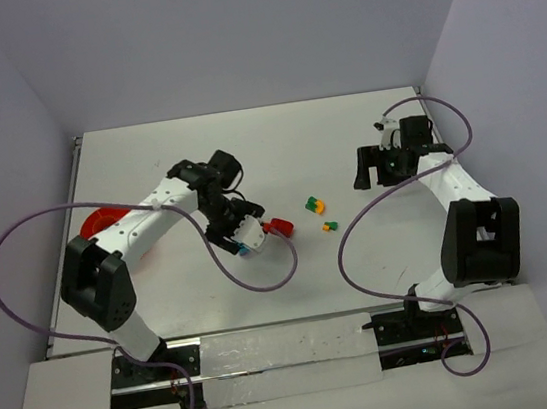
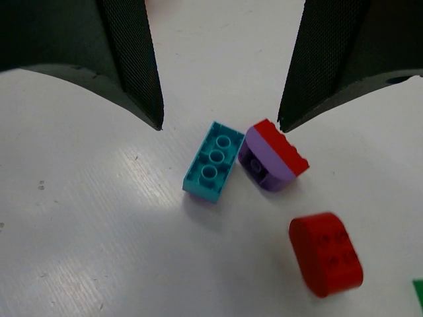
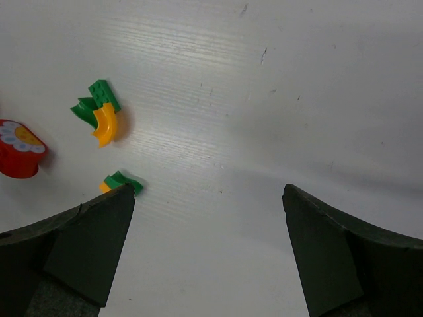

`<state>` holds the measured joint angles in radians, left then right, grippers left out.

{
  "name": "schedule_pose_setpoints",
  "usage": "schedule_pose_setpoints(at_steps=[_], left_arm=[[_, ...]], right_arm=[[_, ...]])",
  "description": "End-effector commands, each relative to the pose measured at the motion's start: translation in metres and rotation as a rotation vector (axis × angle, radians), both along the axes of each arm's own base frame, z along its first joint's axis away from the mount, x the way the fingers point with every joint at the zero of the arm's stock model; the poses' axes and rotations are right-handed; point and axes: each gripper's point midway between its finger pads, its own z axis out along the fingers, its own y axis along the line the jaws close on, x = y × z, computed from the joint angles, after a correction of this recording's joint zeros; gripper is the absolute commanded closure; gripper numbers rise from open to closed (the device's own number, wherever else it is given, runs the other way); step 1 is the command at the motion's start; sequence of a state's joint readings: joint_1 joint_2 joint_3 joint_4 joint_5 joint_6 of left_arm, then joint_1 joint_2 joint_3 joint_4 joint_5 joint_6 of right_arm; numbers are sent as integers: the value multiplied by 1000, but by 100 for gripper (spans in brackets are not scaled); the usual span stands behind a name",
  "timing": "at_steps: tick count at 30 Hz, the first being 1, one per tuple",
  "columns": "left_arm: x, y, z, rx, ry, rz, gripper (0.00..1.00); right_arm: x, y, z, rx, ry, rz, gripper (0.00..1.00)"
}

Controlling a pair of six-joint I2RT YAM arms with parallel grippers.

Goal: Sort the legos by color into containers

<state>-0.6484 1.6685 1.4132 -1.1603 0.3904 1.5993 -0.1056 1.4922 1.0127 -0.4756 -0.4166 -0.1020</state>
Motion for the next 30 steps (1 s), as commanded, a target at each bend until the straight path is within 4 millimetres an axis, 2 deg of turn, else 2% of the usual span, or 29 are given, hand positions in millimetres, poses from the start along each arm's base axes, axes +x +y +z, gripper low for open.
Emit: schedule_pose_setpoints(at_steps=[1, 5, 13, 18, 24, 30], left_arm=[[-8, -7, -15, 107, -75, -147, 24], [-9, -13, -28, 163, -112, -168, 25], [-3, -23, -45, 252, -170, -141, 26], [3, -20, -58, 294, -193, -142, 26], [2, -11, -73, 337, -188, -161, 29], [3, -7, -80, 355, -183, -163, 30]], right_arm=[[12, -12, 13, 20, -24, -17, 0], [10, -18, 12, 29, -8, -31, 0], [11, -16, 14, 38, -10, -24, 0], [10, -16, 15, 38, -10, -22, 0], [10, -16, 13, 35, -5, -21, 0], [10, -17, 13, 34, 0, -22, 0]])
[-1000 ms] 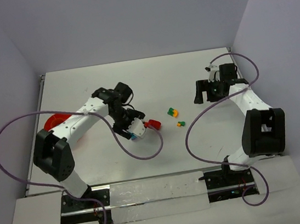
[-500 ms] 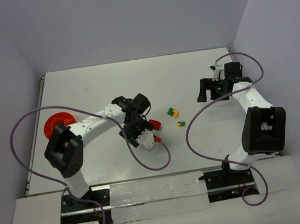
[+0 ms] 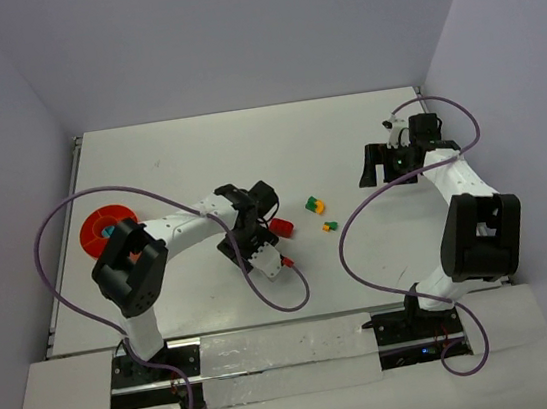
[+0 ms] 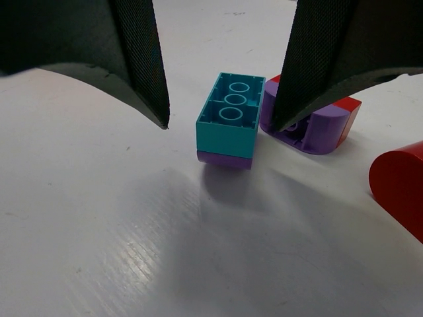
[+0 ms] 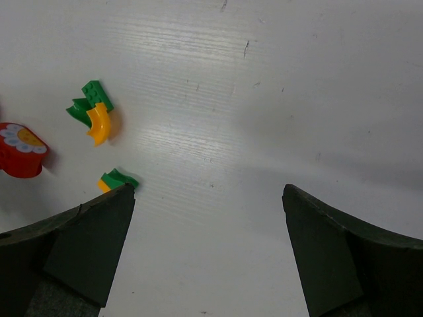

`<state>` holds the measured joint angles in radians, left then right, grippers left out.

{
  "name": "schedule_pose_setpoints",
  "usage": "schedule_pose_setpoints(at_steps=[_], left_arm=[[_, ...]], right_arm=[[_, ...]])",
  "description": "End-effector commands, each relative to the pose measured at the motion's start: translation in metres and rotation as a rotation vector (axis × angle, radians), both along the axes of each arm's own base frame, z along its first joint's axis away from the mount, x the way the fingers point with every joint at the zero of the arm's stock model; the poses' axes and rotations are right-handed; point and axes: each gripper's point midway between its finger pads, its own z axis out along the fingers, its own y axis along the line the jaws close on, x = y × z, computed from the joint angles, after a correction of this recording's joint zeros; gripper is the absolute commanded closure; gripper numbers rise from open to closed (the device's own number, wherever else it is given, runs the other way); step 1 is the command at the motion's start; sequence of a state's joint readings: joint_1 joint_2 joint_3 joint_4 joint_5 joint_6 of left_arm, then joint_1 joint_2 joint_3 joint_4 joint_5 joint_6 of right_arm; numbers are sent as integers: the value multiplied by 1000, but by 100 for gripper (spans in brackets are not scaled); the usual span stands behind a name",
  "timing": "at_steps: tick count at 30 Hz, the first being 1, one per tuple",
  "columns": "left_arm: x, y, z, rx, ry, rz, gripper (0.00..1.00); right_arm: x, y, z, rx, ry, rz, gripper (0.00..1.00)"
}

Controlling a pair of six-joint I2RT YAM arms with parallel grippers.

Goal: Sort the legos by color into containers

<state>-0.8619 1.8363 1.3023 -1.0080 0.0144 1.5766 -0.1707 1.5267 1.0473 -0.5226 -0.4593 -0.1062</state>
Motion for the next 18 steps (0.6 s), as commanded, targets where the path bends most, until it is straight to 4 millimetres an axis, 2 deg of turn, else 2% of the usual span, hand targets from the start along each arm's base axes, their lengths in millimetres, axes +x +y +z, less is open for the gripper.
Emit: schedule_pose_setpoints(at_steps=[1, 15, 18], left_arm=[[7, -2, -4, -6, -19, -13, 30], [22, 12, -12, 26, -81, -32, 37], [24, 11, -11, 21, -92, -38, 41]], right_arm=[[10, -1, 14, -6, -41, 17, 0], [10, -2, 12, -7, -34, 14, 0], [11, -1, 12, -6, -34, 15, 0]])
